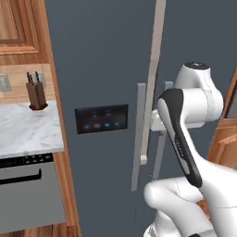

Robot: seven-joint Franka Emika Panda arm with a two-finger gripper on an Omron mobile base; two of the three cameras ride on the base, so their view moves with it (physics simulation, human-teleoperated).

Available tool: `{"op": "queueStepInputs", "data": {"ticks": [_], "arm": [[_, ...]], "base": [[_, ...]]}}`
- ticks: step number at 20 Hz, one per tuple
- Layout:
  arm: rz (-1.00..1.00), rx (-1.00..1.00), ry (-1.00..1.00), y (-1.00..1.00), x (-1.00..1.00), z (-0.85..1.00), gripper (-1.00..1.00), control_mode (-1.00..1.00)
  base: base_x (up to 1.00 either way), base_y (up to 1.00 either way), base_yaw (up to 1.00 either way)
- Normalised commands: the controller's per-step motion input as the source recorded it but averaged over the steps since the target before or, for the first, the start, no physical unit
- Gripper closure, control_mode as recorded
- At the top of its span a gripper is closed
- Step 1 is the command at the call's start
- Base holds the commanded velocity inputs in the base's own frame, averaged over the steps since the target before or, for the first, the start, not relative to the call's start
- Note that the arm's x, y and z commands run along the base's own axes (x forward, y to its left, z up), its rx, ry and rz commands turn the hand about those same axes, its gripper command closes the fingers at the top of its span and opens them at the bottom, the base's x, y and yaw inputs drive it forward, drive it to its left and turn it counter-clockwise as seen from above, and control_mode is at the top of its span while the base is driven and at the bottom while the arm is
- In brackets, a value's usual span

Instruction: Open the freezer door, pick up the ice cube tray from the freezer, and place it on the dining counter.

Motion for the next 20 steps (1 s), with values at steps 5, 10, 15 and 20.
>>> {"op": "queueStepInputs", "data": {"ticks": [5, 10, 15, 20], "arm": [[0.0, 0.0, 0.0, 0.0, 0.0, 0.0, -1.0, 1.0], [0.0, 0.0, 0.0, 0.0, 0.0, 0.0, -1.0, 1.0], [0.0, 0.0, 0.0, 0.0, 0.0, 0.0, -1.0, 1.0], [0.0, 0.0, 0.0, 0.0, 0.0, 0.0, -1.0, 1.0]], "base": [[0.0, -1.0, -0.01], [0.12, -0.43, -0.04], [0.48, 0.0, 0.0], [0.45, 0.0, 0.0]]}}
